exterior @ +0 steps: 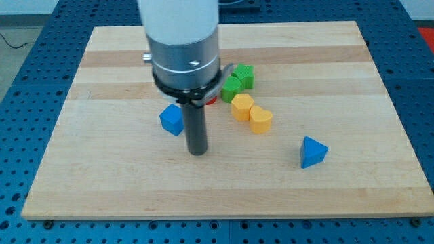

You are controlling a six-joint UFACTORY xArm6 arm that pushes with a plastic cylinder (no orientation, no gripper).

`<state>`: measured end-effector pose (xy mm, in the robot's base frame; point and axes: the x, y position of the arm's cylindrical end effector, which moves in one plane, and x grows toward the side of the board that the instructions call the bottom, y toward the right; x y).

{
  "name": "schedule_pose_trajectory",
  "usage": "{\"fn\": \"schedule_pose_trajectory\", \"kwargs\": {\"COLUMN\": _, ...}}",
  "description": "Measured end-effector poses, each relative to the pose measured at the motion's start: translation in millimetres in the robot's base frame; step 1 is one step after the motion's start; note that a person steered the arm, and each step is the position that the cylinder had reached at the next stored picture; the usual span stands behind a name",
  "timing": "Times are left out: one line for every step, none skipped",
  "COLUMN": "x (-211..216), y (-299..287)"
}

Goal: Place the blue cube to the bottom right of the red circle

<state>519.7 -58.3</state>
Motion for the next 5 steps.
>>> {"fn": "schedule_pose_trajectory", "kwargs": {"x": -14.8, "y": -34.7}}
{"fn": "schedule_pose_trajectory", "kwargs": {"x": -34.3, "y": -32.7}}
{"fn": "schedule_pose_trajectory", "kwargs": {"x": -37.0, "y": -18.9}}
{"fn": "schedule_pose_trajectory", "kwargs": {"x": -27.9, "y": -35.2}}
{"fn": "schedule_pose_trajectory", "kwargs": {"x": -39.2, "y": -73.1}}
